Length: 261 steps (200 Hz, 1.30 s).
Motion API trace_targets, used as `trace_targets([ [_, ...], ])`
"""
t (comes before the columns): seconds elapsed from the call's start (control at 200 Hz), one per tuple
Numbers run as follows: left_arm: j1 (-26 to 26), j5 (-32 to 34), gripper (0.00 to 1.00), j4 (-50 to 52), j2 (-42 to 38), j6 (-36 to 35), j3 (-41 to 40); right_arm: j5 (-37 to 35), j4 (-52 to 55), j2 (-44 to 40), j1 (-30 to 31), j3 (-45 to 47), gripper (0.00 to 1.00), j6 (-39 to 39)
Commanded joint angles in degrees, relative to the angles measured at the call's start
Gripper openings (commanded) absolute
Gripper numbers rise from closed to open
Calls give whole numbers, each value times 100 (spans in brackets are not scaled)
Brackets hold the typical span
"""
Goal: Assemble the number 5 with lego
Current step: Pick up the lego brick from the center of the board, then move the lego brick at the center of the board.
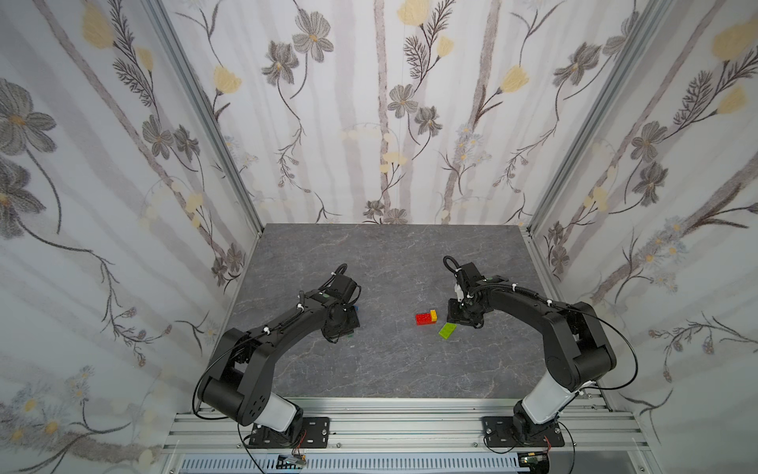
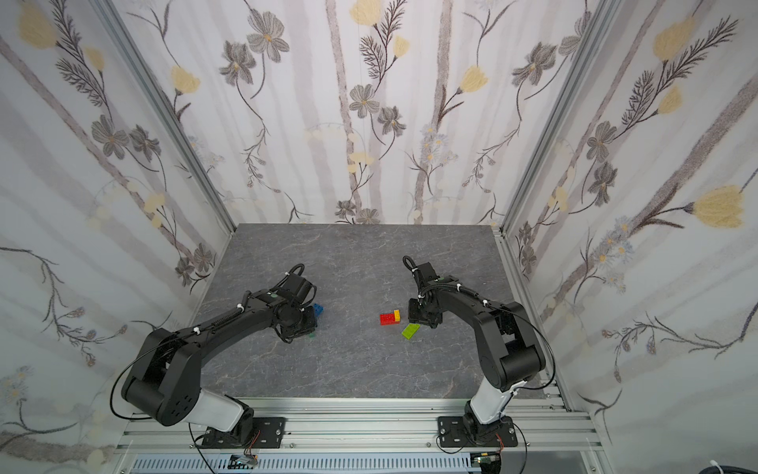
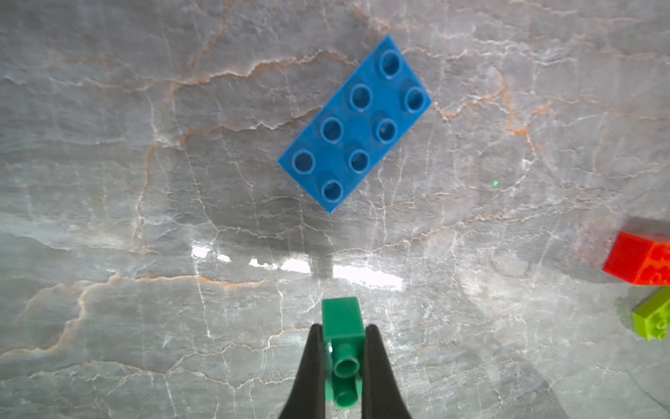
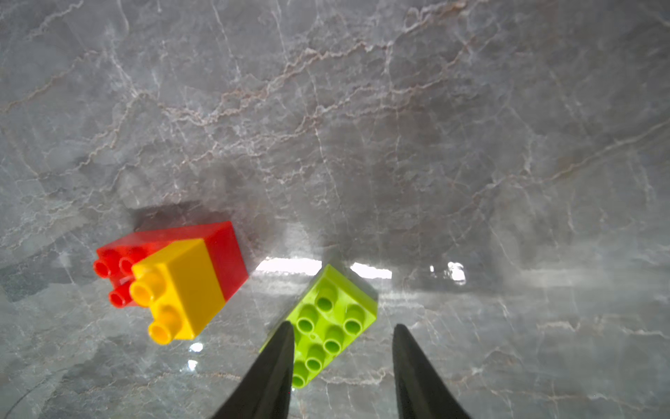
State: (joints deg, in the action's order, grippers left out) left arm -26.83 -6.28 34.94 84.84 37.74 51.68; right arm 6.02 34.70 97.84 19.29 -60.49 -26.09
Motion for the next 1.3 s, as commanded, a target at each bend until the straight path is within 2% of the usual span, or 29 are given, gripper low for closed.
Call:
trace_targets([
  [0.0,-45,-22,0,210,-225,161,-57,202,-241,97,-58,-57,45,82],
  [0.3,-86,-45,0,282,-582,289,-193,546,-438,435,-92,-74,43,109],
  [0.58,-92,-74,0,188,-501,296,-163,606,-479,-10,98,447,38,-182],
  [0.854,-119,-154,0,97,-295,253,-97,502,-652,-468,600,907,38,-603],
  [1.299,-208,-137,0,84,-360,286,-144,234,-815,-135,1289,811,32,-694],
])
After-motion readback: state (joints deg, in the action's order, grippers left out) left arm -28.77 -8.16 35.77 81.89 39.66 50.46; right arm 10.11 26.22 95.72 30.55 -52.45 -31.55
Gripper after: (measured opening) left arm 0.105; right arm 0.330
